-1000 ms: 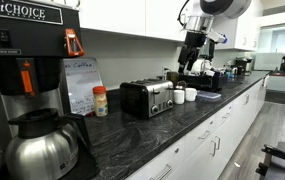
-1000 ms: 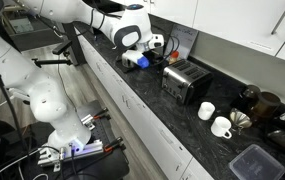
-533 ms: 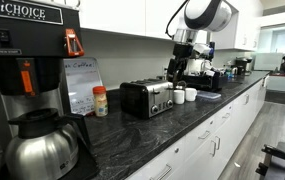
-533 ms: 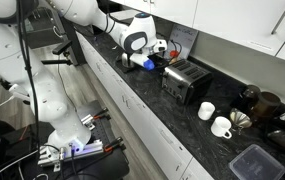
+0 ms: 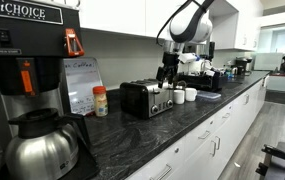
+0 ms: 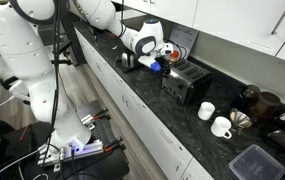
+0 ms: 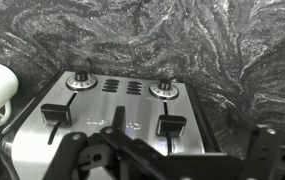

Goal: Push down the toaster lever to the left.

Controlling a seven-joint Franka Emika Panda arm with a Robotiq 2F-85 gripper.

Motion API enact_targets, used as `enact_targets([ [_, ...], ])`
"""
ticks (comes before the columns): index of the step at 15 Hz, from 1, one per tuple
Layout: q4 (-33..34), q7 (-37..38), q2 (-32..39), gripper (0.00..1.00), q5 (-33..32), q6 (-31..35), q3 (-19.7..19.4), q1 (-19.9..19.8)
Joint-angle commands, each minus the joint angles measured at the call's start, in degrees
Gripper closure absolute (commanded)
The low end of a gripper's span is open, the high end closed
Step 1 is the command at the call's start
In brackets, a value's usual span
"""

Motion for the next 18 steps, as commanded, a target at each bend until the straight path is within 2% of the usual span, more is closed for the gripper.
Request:
enact_targets([
  [1,4.4,6.2,4.8,0.0,-5.2,1.3,0.4,-0.8],
  [8,8.5,14.2,7.9,0.0,-10.6,0.7,0.2,0.5],
  [18,8.2,16.5,8.2,0.0,-10.3,0.9,0.3,1.2],
])
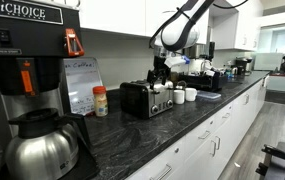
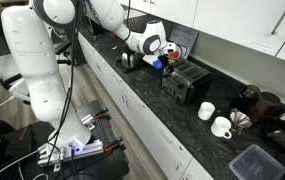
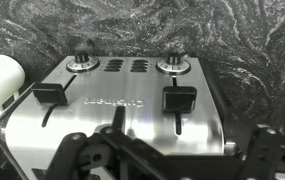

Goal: Push down the toaster lever to the left.

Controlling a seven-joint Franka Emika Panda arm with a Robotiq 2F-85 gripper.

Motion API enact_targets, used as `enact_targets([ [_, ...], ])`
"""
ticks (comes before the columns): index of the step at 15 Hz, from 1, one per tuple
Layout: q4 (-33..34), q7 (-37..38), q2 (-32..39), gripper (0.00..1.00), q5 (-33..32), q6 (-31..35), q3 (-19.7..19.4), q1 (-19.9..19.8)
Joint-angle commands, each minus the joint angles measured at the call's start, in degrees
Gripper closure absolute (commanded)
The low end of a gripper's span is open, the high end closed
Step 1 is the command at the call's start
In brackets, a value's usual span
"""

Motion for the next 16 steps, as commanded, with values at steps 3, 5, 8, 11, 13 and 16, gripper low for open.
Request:
enact_targets([
  [3,0.3,1.3,0.8,0.01,-1.0,0.1,0.2,-0.1],
  [5,0.0,1.2,0.7,0.0,-0.8,0.2,0.2,-0.2],
  [8,-0.8,0.9,0.8,0.0,-0.3,0.3,0.4,-0.4],
  [11,-1.3,0.6,0.9,0.0,0.1,0.3,0.5,-0.5],
  [13,-1.5,0.4,1.1,0.0,0.3,0.3,0.6,-0.5],
  [16,-1.7,0.2,1.5,0.0,0.7,0.4,0.8,-0.5],
])
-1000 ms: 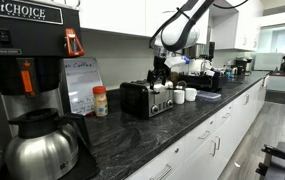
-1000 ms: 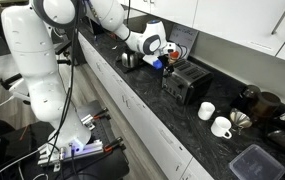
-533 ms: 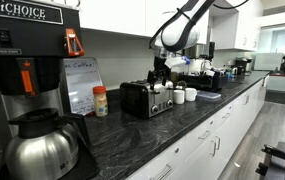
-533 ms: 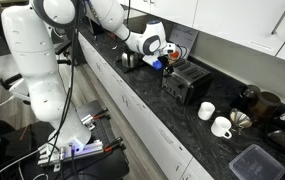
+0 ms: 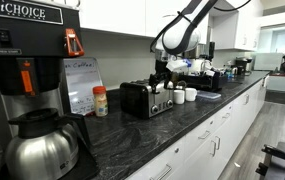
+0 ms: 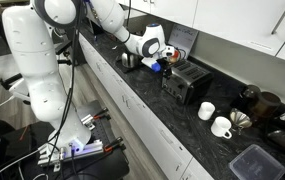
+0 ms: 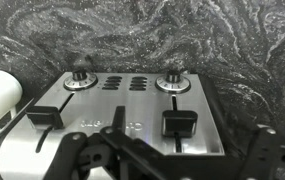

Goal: Push down the toaster lever to the left.

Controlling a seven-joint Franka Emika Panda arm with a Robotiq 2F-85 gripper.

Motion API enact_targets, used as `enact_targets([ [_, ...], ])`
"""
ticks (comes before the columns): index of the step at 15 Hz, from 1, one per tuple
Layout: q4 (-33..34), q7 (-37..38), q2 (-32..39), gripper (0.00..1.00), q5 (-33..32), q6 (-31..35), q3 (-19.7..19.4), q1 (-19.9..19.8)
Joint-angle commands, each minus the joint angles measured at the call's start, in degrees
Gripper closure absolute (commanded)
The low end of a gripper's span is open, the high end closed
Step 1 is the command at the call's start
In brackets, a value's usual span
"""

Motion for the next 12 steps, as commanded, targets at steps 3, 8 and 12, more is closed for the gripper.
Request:
enact_targets([
  [3,0.5,-0.6,2.1,0.0,0.8,0.7,1.0,-0.5],
  [8,1.2,-1.3,3.5,0.0,0.8,1.0,1.5,-0.6],
  [12,2.2,-1.9,4.4,0.0,0.7,1.2,1.5,-0.7],
])
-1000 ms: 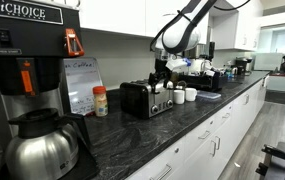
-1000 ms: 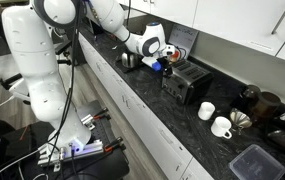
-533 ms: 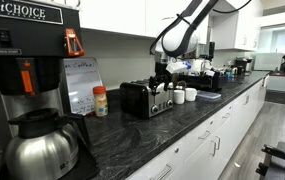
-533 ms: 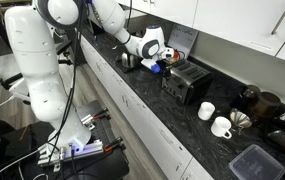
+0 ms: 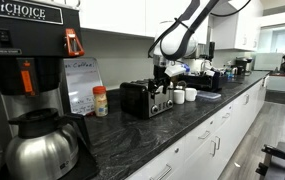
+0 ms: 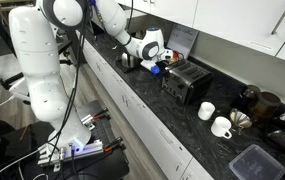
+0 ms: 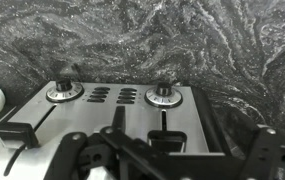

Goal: Push down the toaster lever to the left.

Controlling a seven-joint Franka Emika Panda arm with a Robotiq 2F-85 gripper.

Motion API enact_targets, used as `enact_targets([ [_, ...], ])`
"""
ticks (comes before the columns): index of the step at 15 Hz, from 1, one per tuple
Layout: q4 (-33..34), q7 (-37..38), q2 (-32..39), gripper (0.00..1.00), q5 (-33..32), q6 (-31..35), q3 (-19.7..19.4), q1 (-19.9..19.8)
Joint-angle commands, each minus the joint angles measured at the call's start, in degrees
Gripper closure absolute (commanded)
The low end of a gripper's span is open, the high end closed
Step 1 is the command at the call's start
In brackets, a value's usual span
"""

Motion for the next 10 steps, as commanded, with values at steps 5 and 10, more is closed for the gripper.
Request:
enact_targets([
  [5,3.7,-2.7,2.7,0.0,0.8,0.6,0.5,-0.9],
  [10,4.1,-3.0,3.3,0.34,0.9,0.8,0.5,-0.9],
])
